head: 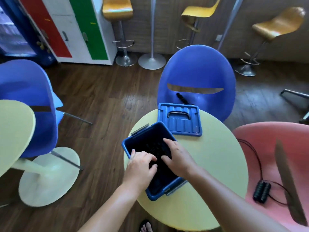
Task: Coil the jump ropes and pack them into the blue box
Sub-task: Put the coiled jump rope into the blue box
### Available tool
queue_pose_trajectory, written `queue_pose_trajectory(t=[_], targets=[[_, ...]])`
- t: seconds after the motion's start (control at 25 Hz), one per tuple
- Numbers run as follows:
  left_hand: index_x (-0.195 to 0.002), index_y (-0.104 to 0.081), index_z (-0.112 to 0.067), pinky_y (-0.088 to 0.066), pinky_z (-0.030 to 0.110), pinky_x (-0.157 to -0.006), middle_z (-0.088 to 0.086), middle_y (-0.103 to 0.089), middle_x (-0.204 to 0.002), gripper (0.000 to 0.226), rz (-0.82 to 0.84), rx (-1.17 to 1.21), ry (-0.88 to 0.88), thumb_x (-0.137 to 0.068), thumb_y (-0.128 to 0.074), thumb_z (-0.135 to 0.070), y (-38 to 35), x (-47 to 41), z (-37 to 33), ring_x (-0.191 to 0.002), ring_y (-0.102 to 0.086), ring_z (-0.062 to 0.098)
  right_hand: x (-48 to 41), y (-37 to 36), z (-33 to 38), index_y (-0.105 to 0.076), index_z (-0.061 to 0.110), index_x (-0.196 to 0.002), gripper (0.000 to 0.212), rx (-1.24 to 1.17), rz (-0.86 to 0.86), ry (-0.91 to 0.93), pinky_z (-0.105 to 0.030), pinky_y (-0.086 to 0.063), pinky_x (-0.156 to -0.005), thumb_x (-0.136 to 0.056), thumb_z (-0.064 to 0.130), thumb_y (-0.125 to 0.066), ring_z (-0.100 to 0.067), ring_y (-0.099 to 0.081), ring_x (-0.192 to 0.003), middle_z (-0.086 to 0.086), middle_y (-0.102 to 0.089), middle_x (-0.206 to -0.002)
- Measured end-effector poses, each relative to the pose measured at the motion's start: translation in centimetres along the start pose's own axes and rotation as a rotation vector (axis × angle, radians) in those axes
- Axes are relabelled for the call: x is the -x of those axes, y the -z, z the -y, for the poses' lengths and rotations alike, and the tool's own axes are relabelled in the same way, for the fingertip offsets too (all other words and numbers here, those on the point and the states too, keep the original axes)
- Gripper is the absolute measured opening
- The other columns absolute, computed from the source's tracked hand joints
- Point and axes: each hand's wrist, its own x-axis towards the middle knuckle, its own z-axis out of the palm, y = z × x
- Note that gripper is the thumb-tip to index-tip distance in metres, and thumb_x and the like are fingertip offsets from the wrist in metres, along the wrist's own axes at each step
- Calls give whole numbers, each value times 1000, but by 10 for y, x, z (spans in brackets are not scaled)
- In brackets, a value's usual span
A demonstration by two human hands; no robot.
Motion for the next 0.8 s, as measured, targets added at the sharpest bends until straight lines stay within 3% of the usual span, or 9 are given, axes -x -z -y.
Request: queue_pose_trajectory(t=[0.08,0.2,0.32,0.52,0.8], targets=[[-112,-71,-30,-19,39,-125,-14,-66,-111,21,-9,64,-39,-92,-67,-33,1,-10,-15,-114,-57,10,22,14,-5,-40,23,-153,65,-63,-103,10,-26,-36,-113,-93,29,-64,-17,-50,-134,1,-51,-149],[-114,-71,-28,-42,31,-106,-14,-66,-111,25,-9,121,-136,-90,-71,-31,-4,-19,-50,-108,-55,10,60,40,-25,-48,20,-149,59,-138,-242,-24,-31,-45,-108,-93,26,-66,-16,-57,-126,1,-58,-142],[-114,-73,-26,-42,25,-99,-16,-65,-109,26,16,154,-244,-89,-74,-28,-18,-19,-101,-110,-54,10,105,67,-67,-51,20,-145,55,-198,-361,-121,-35,-52,-102,-93,26,-67,-12,-60,-120,2,-61,-137],[-116,-70,-33,-39,24,-92,-15,-64,-115,24,143,138,-358,-92,-68,-37,-78,2,-200,-113,-54,8,199,102,-164,-57,20,-139,50,-281,-478,-308,-31,-55,-95,-90,27,-68,-10,-60,-116,5,-62,-131],[-110,-72,-34,-36,20,-87,-18,-66,-107,20,231,103,-320,-91,-70,-38,-191,48,-321,-110,-56,9,312,134,-305,-59,22,-136,45,-362,-434,-479,-18,-44,-101,-92,31,-66,-6,-58,-116,9,-63,-128]])
